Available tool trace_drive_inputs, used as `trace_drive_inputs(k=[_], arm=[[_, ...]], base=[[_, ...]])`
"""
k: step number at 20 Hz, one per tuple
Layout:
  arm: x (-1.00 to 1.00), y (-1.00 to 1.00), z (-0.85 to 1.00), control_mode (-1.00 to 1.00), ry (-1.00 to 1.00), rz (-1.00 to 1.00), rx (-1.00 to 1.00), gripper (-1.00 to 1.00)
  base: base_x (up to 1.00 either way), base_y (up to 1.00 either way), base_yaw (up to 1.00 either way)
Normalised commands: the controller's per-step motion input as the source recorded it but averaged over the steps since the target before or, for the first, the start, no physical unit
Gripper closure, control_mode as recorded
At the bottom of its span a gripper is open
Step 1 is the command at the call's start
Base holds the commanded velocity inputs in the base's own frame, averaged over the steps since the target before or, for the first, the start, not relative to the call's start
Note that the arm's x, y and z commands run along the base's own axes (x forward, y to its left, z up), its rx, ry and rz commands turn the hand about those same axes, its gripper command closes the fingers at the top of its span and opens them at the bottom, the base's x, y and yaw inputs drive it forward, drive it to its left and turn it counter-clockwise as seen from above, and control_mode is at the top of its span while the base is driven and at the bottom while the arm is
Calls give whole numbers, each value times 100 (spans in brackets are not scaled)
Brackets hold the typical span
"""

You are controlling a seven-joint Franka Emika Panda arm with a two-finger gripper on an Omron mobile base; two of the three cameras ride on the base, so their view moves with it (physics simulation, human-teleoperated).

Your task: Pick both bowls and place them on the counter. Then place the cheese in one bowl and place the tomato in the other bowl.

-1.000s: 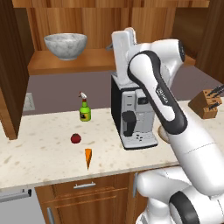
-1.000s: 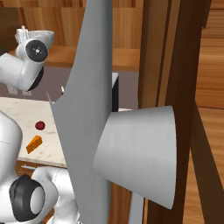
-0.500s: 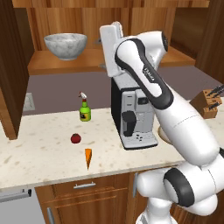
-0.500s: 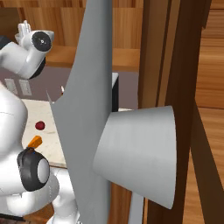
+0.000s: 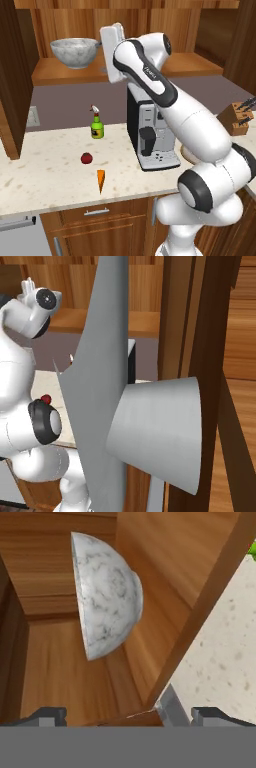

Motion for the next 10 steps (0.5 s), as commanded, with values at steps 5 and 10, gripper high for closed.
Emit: trace_drive_inputs(k=[5, 10], arm=[[48, 29, 0, -100, -1, 0, 0, -100], [46, 23, 0, -100, -1, -1, -1, -100]], base=[[0, 0, 0], [0, 0, 0]])
